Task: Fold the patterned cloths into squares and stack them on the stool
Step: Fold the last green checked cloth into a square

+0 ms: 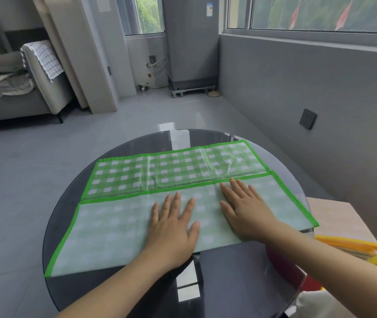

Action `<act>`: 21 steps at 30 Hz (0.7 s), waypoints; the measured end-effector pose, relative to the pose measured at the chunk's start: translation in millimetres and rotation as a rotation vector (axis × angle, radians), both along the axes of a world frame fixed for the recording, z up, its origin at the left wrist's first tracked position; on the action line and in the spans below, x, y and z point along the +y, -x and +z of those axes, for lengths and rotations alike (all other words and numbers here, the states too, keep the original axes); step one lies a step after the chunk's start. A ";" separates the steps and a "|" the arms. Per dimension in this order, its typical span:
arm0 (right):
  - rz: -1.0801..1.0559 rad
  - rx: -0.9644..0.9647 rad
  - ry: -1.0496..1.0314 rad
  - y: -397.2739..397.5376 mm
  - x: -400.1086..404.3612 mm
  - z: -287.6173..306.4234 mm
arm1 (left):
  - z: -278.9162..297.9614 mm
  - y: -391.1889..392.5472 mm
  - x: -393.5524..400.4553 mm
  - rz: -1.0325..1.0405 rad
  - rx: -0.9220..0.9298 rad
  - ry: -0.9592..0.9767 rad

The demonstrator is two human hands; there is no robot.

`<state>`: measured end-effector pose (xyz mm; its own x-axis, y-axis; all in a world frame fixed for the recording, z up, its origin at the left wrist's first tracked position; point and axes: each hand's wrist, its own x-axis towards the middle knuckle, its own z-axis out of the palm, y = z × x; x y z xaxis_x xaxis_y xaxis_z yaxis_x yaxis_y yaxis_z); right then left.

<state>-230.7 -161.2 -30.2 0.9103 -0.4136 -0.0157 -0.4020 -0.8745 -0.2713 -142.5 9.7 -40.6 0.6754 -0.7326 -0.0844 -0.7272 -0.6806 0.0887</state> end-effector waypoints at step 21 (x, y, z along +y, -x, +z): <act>0.139 0.059 0.120 -27.2 31.8 -9.9 | -3.8 -72.0 134.0 0.180 -0.006 0.034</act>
<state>-203.5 -129.4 -40.1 0.9578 -0.2858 -0.0292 -0.2870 -0.9475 -0.1408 -70.5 143.8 -44.4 0.7966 -0.6018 -0.0573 -0.5941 -0.7969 0.1094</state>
